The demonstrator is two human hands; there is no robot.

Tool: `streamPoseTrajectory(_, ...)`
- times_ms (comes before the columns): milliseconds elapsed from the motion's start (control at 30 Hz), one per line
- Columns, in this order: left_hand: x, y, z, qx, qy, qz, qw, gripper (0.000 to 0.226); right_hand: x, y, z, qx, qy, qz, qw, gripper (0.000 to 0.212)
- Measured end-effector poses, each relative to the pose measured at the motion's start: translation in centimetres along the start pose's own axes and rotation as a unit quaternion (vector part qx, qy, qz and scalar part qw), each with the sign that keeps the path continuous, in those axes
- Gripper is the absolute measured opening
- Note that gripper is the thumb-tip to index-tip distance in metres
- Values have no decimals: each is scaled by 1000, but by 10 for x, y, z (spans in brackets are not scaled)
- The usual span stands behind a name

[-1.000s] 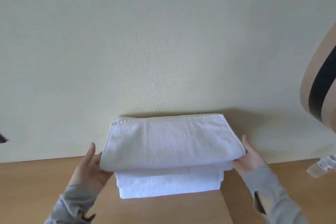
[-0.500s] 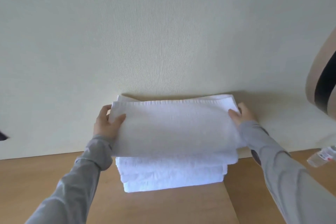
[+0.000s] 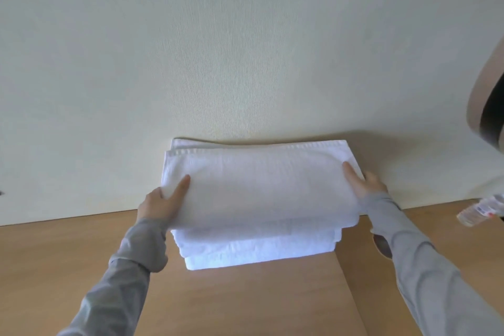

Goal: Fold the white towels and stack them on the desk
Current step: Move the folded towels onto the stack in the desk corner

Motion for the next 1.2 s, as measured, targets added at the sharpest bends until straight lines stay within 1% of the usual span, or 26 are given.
streamPoseTrajectory(133, -5, -6, -3, -24, -22, -53, 998, 46, -5, -1, 6, 0, -5, -50, 999, 58)
streamPoseTrajectory(200, -7, -11, -3, -21, -34, -79, 996, 42, -8, 0, 8, -1, 2, -61, 998, 61)
streamPoseTrajectory(300, -5, -14, -3, -25, -44, -118, 992, 44, -9, -1, 13, 6, 2, -72, 997, 57)
streamPoseTrajectory(400, 0, -9, -7, -46, -65, -129, 988, 50, -5, 0, 16, 28, 0, -84, 996, 57)
streamPoseTrajectory(500, 2, -3, -3, -41, -80, -133, 987, 54, -5, 2, 11, 41, -9, -88, 995, 56)
streamPoseTrajectory(600, -4, -1, 0, -23, -78, -108, 991, 52, -7, 1, 8, 54, -28, -86, 994, 55)
streamPoseTrajectory(667, -5, -2, -6, -26, -57, -94, 994, 50, -4, -1, 13, 57, -47, -78, 994, 51)
streamPoseTrajectory(700, -2, -3, -13, -42, -37, -102, 993, 49, -1, -2, 17, 60, -68, -80, 993, 47)
streamPoseTrajectory(733, 4, -8, -22, -73, -6, -128, 989, 51, 6, -5, 23, 68, -106, -104, 986, 45)
streamPoseTrajectory(767, 9, -17, -36, -127, 35, -165, 977, 55, 14, -11, 32, 86, -150, -154, 973, 45)
streamPoseTrajectory(800, 8, -34, -53, -201, 79, -199, 956, 57, 21, -23, 47, 122, -177, -216, 952, 44)
streamPoseTrajectory(833, -3, -54, -73, -286, 121, -216, 926, 54, 21, -42, 69, 184, -182, -276, 926, 43)
streamPoseTrajectory(867, -24, -73, -90, -356, 164, -204, 897, 51, 13, -64, 95, 261, -177, -317, 895, 42)
streamPoseTrajectory(900, -53, -86, -102, -400, 210, -158, 878, 51, -3, -85, 120, 333, -177, -330, 866, 40)
streamPoseTrajectory(933, -84, -94, -107, -410, 255, -96, 870, 53, -28, -99, 141, 388, -192, -303, 849, 36)
streamPoseTrajectory(967, -112, -96, -105, -393, 298, -38, 869, 56, -59, -105, 157, 413, -229, -229, 851, 37)
streamPoseTrajectory(1000, -131, -93, -99, -367, 333, 4, 868, 57, -87, -106, 162, 410, -269, -151, 858, 41)
streamPoseTrajectory(1033, -139, -86, -93, -348, 356, 26, 867, 57, -105, -101, 157, 394, -306, -103, 860, 45)
streamPoseTrajectory(1067, -137, -76, -87, -342, 367, 30, 865, 56, -108, -91, 150, 387, -334, -95, 854, 47)
streamPoseTrajectory(1100, -127, -66, -82, -343, 367, 25, 864, 56, -100, -80, 139, 379, -350, -104, 850, 48)
streamPoseTrajectory(1167, -94, -40, -69, -332, 371, 8, 867, 58, -71, -50, 105, 342, -353, -110, 864, 51)
streamPoseTrajectory(1200, -75, -26, -62, -317, 371, -1, 873, 60, -56, -34, 88, 319, -353, -91, 875, 52)
Point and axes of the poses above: each hand's wrist, its own y-axis towards the middle knuckle, its own x-axis out of the back of the hand, z = x × y, the point moved 8 cm from there along y, towards the middle knuckle, and after that the axes turned 13 degrees about -y, right-handed, at the moved point
